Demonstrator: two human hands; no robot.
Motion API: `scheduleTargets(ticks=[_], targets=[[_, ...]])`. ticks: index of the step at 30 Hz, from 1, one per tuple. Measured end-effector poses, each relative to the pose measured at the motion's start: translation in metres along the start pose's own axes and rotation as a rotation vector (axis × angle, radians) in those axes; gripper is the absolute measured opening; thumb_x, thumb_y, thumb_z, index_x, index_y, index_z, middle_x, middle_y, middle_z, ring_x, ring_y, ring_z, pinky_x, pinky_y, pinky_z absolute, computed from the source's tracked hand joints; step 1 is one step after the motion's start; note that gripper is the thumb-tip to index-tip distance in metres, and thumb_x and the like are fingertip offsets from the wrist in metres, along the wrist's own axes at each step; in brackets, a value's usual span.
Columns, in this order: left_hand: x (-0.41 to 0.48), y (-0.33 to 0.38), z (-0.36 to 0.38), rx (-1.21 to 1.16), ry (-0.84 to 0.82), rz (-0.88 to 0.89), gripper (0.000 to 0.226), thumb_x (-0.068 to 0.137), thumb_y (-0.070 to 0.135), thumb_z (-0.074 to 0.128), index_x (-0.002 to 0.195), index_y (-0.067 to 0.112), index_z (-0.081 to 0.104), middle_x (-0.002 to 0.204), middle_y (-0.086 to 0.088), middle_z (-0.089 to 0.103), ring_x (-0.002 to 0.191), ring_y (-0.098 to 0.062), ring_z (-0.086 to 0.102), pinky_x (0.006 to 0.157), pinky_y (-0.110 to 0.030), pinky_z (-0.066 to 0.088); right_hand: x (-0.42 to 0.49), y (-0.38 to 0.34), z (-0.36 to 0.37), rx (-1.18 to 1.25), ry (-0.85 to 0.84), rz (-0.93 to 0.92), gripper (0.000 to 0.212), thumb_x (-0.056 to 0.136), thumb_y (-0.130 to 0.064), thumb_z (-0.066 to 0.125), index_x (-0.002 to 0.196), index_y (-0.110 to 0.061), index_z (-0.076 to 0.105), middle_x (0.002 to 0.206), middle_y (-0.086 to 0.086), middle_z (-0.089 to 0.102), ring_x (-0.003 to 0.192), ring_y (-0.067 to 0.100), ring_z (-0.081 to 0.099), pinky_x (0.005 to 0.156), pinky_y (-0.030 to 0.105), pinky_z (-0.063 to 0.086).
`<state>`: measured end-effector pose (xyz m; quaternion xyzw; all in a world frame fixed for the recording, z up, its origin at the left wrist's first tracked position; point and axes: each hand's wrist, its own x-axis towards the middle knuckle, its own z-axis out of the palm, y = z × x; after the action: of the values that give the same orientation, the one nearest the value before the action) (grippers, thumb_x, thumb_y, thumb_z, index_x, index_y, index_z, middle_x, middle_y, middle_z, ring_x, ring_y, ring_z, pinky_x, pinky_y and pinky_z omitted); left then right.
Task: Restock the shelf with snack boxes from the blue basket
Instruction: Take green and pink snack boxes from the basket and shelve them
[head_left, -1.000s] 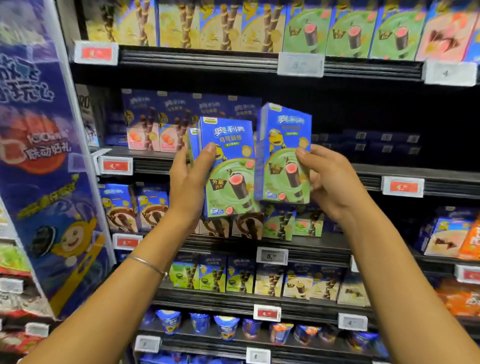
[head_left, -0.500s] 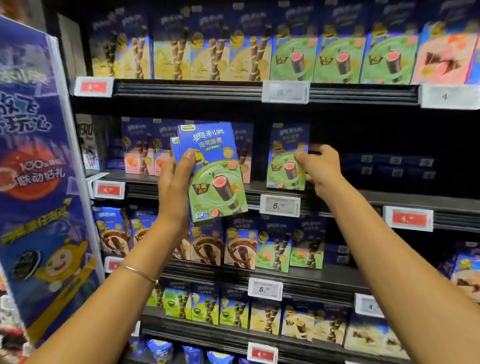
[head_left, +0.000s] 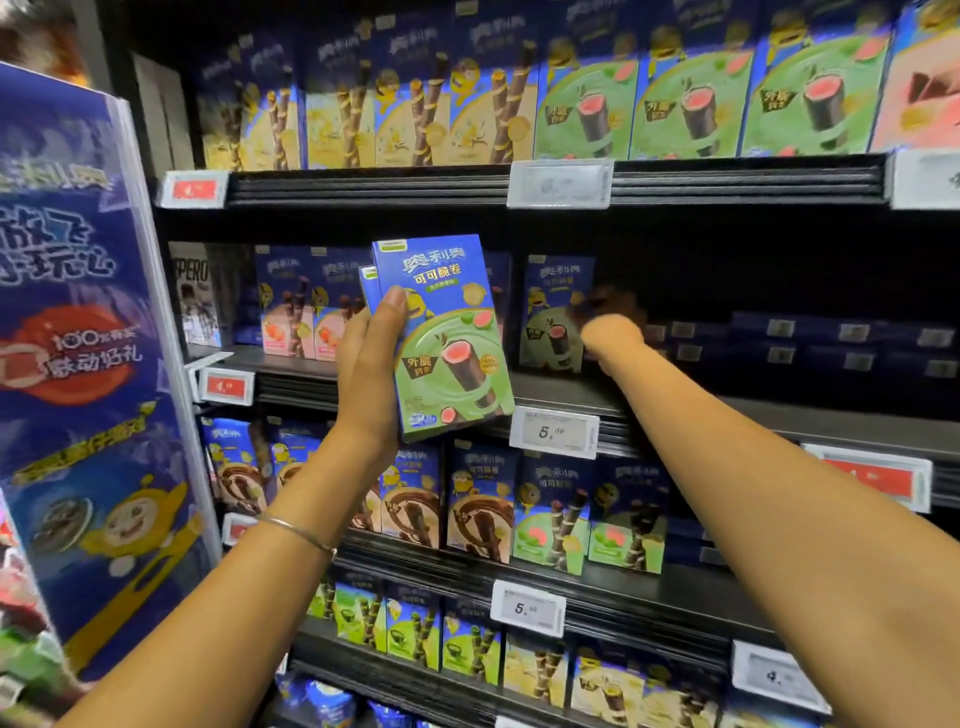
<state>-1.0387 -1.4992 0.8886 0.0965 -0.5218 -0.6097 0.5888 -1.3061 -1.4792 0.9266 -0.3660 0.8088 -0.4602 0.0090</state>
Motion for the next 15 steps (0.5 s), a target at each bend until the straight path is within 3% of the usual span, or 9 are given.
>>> scheduleTargets(ticks=[4, 8, 15], targets=[[0.003, -0.002, 0.005, 0.013, -0.007, -0.010, 0.089, 0.080, 0.059, 0.070, 0.140, -0.005, 0.055, 0.129, -0.027, 0.071, 0.118, -0.050, 0.069, 0.103, -0.065, 0.054, 0.011, -0.010, 0.005, -0.051, 0.124, -0.058, 0.036, 0.100, -0.020, 0.058, 0.131, -0.003, 0.062, 0.137, 0.020, 0.060, 0.128, 0.037, 0.056, 0.105, 0.046, 0.048], [0.008, -0.004, 0.007, 0.043, 0.005, -0.015, 0.074, 0.091, 0.049, 0.065, 0.138, -0.009, 0.055, 0.128, -0.029, 0.070, 0.116, -0.051, 0.069, 0.104, -0.070, 0.051, 0.019, -0.015, 0.009, -0.092, 0.146, -0.069, 0.035, 0.099, -0.027, 0.061, 0.125, -0.003, 0.067, 0.130, 0.019, 0.065, 0.122, 0.037, 0.061, 0.102, 0.045, 0.050], [0.011, -0.006, 0.008, 0.039, -0.009, -0.054, 0.077, 0.089, 0.050, 0.063, 0.143, -0.004, 0.051, 0.131, -0.024, 0.071, 0.118, -0.046, 0.070, 0.106, -0.066, 0.053, 0.024, -0.015, 0.016, -0.049, 0.123, -0.046, 0.044, 0.095, -0.035, 0.064, 0.126, -0.004, 0.066, 0.131, 0.018, 0.065, 0.121, 0.038, 0.062, 0.102, 0.047, 0.051]])
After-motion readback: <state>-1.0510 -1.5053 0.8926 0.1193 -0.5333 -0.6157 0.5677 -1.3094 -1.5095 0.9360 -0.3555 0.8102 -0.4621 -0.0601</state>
